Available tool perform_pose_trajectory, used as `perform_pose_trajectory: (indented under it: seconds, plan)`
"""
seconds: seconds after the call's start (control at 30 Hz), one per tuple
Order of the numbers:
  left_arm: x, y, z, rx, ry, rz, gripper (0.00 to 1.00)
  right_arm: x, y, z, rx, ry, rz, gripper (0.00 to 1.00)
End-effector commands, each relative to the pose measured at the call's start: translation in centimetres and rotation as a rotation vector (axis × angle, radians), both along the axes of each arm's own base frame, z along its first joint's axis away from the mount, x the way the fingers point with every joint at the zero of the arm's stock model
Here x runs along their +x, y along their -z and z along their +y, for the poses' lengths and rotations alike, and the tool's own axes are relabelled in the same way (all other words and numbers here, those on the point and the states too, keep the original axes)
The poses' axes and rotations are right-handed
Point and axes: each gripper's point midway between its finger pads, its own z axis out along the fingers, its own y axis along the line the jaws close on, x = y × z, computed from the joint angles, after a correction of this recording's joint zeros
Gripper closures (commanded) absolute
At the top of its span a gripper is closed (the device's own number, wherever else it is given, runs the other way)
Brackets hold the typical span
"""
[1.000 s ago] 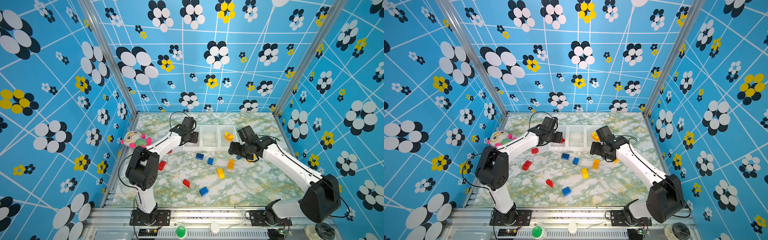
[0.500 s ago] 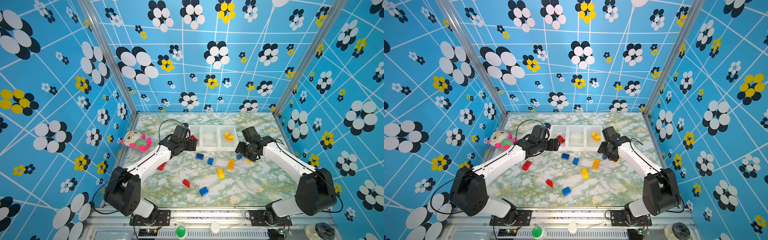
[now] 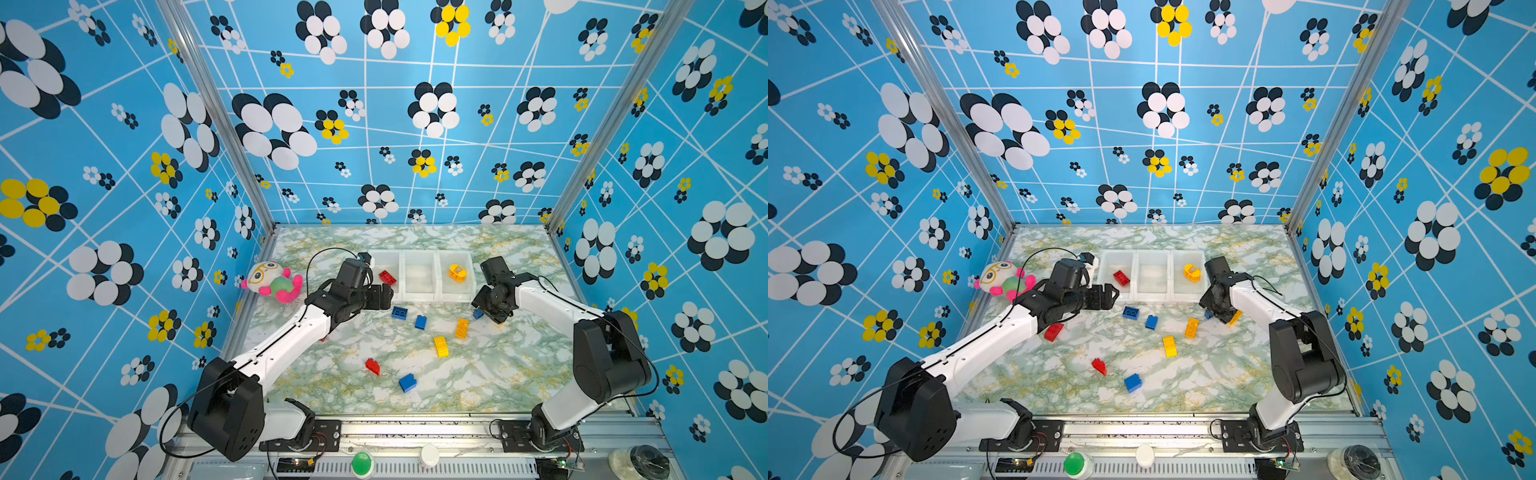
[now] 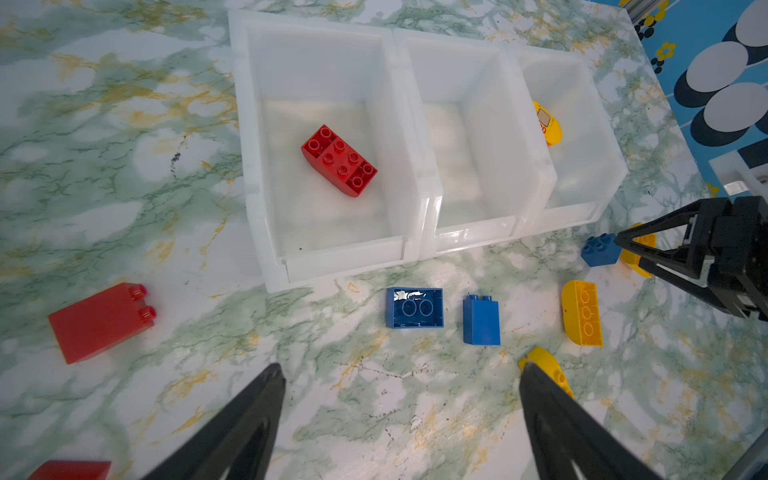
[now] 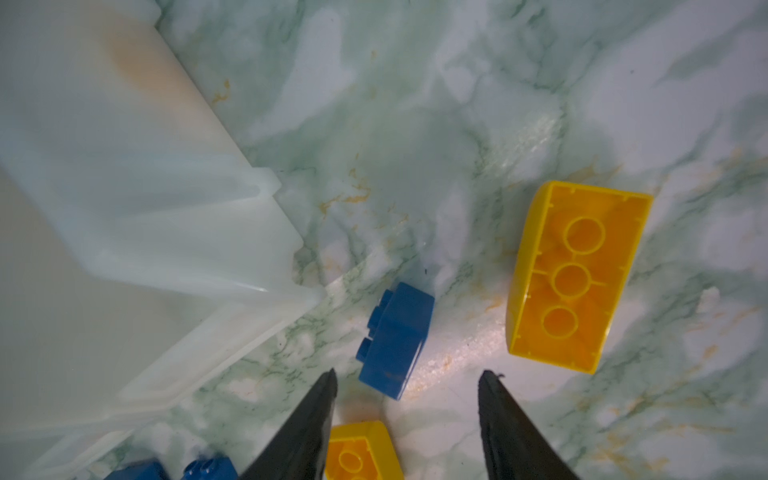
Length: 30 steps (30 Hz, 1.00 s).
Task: Sort the legos into containers by color
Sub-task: Pick up the lego from the middle-right of the table.
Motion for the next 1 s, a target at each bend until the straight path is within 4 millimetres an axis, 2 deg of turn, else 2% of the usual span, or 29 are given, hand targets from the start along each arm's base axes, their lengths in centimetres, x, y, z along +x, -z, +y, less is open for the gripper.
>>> perform_pose_trajectory:
  seconds: [0.0,0.3,0.57,0.77,0.97]
  plan:
    - [-0.5,0.1,-0.1,-0.013,0.008,0.005,0.09,0.4,0.9,-0.2,-0.001,0.029,0.008,0.45]
    - [-0.3,0.2,-0.1,-0.009,0.004,0.006,0.08,1.0,2.6,-0.3,-0.009,0.037,0.039,0.48]
    - [-0.3,0.0,0.0,-0.004,-0.001,0.001,0.07,1.0,3.4,-0.4,-0.017,0.039,0.059,0.63]
    - [-0.4,0.0,0.1,-0.003,-0.005,0.003,0.07,0.7,2.7,-0.6,-0.029,0.028,0.050,0.77]
    - [-0.4,0.3,0.2,-0.002,-0.009,0.005,0.07,-0.1,0.9,-0.6,-0.030,0.002,0.031,0.82]
